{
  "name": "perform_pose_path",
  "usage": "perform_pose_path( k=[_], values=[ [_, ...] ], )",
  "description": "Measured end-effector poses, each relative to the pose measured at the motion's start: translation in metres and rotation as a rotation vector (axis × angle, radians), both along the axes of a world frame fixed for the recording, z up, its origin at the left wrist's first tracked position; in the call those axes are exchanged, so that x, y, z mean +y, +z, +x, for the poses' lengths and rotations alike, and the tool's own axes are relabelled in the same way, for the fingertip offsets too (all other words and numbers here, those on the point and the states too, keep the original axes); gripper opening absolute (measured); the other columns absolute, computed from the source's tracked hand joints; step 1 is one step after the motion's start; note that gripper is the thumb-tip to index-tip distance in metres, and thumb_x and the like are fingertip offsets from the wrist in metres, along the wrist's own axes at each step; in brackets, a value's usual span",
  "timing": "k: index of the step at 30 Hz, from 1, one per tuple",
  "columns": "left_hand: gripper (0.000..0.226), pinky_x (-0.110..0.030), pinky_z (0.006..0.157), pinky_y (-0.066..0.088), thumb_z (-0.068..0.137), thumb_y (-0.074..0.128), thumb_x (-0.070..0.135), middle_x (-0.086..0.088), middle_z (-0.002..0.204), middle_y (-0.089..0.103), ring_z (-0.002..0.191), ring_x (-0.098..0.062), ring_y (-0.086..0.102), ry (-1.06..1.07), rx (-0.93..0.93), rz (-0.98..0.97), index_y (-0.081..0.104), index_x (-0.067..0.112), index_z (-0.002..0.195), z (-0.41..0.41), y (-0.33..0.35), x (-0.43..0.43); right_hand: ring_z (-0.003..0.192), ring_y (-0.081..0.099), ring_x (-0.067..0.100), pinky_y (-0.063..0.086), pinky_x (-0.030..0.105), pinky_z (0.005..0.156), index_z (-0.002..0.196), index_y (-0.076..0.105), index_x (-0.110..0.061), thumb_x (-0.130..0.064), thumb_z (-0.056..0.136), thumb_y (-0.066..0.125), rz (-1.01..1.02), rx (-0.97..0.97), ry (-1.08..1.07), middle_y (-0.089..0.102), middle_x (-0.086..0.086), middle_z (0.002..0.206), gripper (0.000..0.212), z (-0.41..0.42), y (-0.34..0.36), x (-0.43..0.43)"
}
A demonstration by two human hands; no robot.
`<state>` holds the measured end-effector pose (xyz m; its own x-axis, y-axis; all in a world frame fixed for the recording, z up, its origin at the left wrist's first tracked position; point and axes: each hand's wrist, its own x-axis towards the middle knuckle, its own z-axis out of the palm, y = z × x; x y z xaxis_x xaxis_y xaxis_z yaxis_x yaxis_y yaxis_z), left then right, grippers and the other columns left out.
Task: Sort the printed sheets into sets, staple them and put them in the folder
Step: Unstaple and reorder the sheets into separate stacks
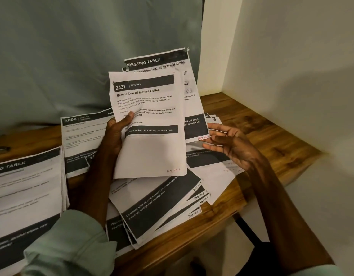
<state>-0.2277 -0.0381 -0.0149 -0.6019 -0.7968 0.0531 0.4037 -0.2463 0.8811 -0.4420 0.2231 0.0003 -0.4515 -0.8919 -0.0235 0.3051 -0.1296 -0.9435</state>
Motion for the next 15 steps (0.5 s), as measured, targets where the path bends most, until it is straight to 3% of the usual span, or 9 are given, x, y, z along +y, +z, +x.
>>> perform_pose_path(
  k=[5, 10, 15],
  values=[
    [0.021, -0.052, 0.102, 0.053, 0.098, 0.065, 0.014, -0.012, 0.126, 0.071, 0.119, -0.034, 0.067, -0.009, 0.008, 0.001, 0.072, 0.015, 0.118, 0.0, -0.002, -0.004, 0.11, 0.069, 0.039, 0.062, 0.042, 0.084, 0.128, 0.061, -0.001, -0.013, 0.089, 0.065, 0.007, 0.017, -0.06, 0.069, 0.019, 0.125, 0.042, 0.001, 0.0, -0.003],
    [0.029, -0.052, 0.104, 0.051, 0.097, 0.064, 0.014, -0.014, 0.13, 0.069, 0.12, -0.034, 0.066, -0.038, 0.015, -0.021, 0.066, 0.013, 0.127, -0.001, -0.006, -0.008, 0.108, 0.07, 0.037, 0.064, 0.034, 0.073, 0.13, 0.06, 0.002, 0.001, 0.088, 0.067, 0.056, 0.095, -0.13, 0.069, 0.019, 0.125, 0.043, 0.001, -0.005, -0.009],
    [0.033, -0.052, 0.103, 0.053, 0.097, 0.065, 0.015, -0.013, 0.129, 0.07, 0.119, -0.034, 0.067, -0.017, 0.011, -0.018, 0.064, 0.011, 0.13, -0.002, -0.009, -0.011, 0.111, 0.068, 0.039, 0.064, 0.036, 0.078, 0.127, 0.06, 0.002, 0.001, 0.087, 0.066, 0.016, 0.051, -0.093, 0.07, 0.018, 0.122, 0.04, -0.001, -0.006, -0.006]
  ],
)
